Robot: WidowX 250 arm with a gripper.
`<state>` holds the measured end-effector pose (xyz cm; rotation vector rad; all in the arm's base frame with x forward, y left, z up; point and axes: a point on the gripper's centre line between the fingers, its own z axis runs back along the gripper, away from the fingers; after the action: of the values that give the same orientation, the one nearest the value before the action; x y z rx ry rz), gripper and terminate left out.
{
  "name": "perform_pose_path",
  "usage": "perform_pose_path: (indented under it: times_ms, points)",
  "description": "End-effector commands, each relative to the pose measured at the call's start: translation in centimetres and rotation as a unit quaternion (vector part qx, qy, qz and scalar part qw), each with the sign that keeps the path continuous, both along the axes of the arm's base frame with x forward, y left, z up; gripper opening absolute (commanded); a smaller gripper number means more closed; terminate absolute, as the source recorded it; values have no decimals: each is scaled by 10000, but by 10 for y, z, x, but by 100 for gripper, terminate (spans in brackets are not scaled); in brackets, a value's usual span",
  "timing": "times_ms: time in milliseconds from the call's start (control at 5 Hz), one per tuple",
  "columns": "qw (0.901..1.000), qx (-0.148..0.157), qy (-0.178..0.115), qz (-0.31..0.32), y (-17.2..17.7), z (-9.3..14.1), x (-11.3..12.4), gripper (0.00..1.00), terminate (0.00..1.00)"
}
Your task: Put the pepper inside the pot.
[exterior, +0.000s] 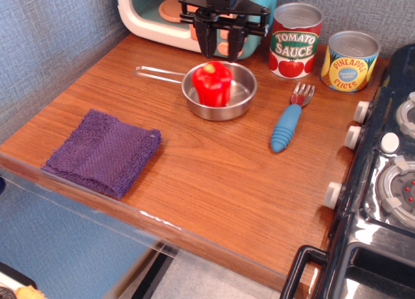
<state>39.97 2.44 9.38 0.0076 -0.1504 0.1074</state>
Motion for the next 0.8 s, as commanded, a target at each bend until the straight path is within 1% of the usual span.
perform_pose_path:
  times_ms: [0, 200, 400, 600]
  points:
    - [9920, -120, -1036, -714, -46, 91, -30, 100, 0]
    - [9903, -245, -1043, -889, -66, 87, -44, 100, 0]
    - [9925, -203, -852, -851, -70, 73, -48, 100, 0]
    - [9960, -148, -582, -656, -70, 58, -54, 100, 0]
